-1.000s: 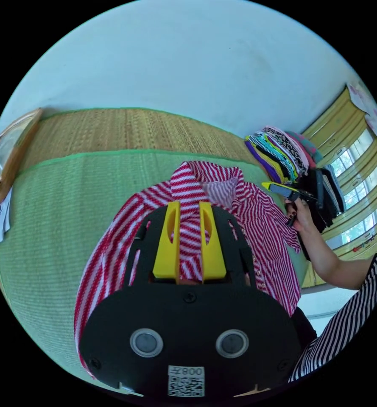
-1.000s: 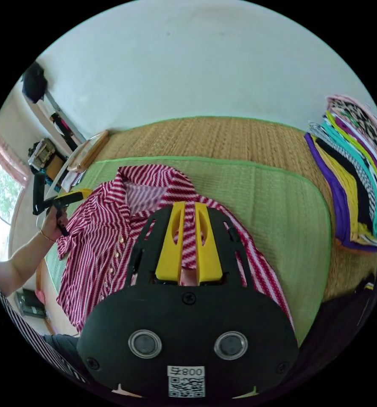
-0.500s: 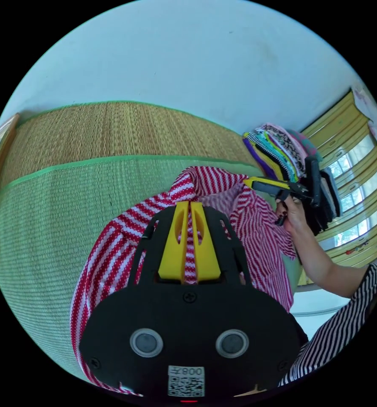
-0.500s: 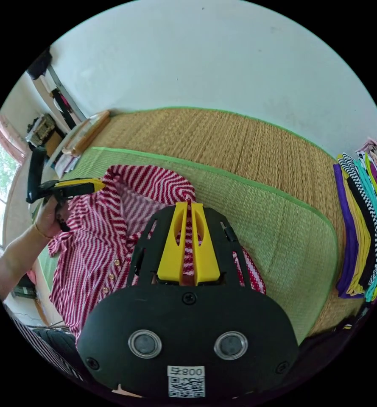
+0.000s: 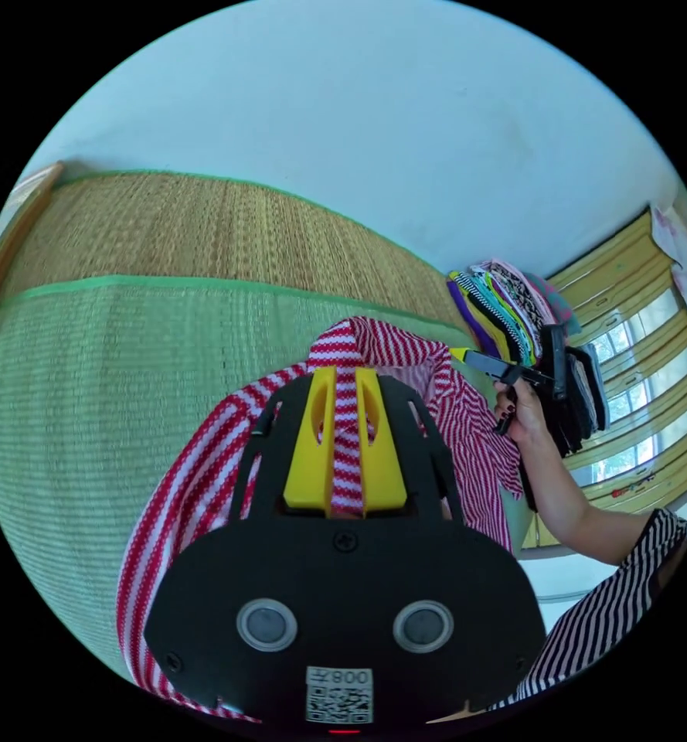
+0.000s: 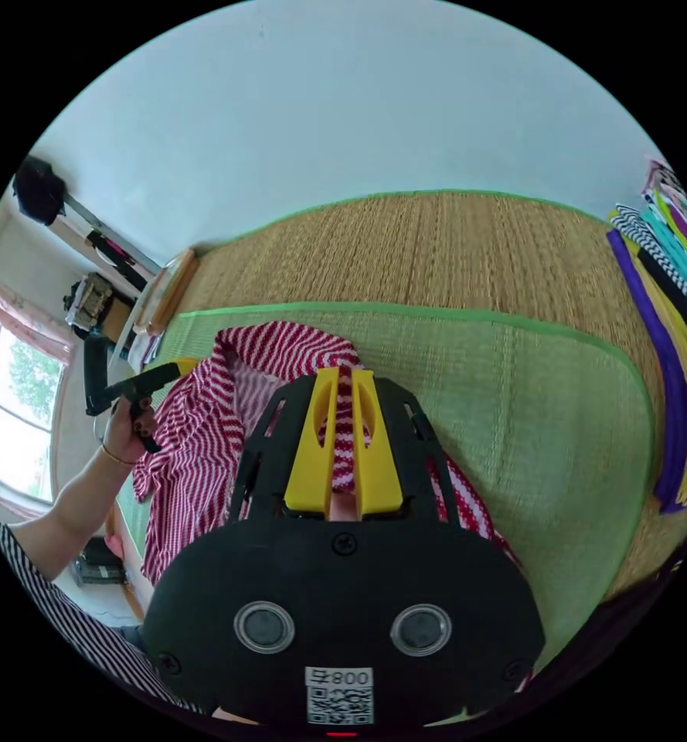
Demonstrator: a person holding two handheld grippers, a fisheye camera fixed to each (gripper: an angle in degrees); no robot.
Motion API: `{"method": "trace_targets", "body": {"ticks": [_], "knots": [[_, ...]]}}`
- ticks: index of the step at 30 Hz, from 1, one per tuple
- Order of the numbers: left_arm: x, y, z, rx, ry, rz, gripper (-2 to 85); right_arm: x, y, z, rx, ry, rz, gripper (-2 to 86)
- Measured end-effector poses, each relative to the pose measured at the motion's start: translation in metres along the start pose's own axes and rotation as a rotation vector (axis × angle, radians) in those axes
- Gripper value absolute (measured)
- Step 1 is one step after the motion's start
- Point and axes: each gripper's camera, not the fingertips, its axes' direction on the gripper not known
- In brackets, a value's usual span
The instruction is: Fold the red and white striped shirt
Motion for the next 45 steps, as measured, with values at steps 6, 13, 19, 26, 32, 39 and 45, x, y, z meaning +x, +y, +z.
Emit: {"method": "trace_targets", "body": {"ticks": [6, 13, 19, 26, 32, 39, 45], "knots": [[-0.003, 0.046, -0.021, -0.062, -0.245, 0.009, 1.0, 0.018, 0.050, -0.031, 0.020, 0.134, -0.006, 0.5], [-0.004, 0.060, -0.022, -0.085, -0.378, 0.005, 0.2, 0.045, 0.049, -0.031, -0.026, 0.213, 0.049, -0.3], [0.019, 0.088, -0.038, -0.063, -0.330, 0.023, 0.2, 0.053, 0.064, -0.073, 0.036, 0.126, 0.071, 0.0], [0.035, 0.137, -0.040, -0.157, -0.420, 0.073, 0.2, 0.047, 0.125, -0.103, -0.033, 0.183, 0.062, 0.0], [0.045, 0.158, -0.068, -0.118, -0.391, 0.013, 0.1, 0.053, 0.134, -0.140, -0.011, 0.171, 0.085, 0.1], [0.066, 0.240, -0.089, -0.196, -0.462, -0.017, 0.1, 0.035, 0.221, -0.181, -0.055, 0.210, 0.136, 0.1], [0.037, 0.263, -0.110, -0.213, -0.564, -0.132, 0.1, 0.066, 0.235, -0.204, -0.060, 0.187, 0.232, 0.0]]}}
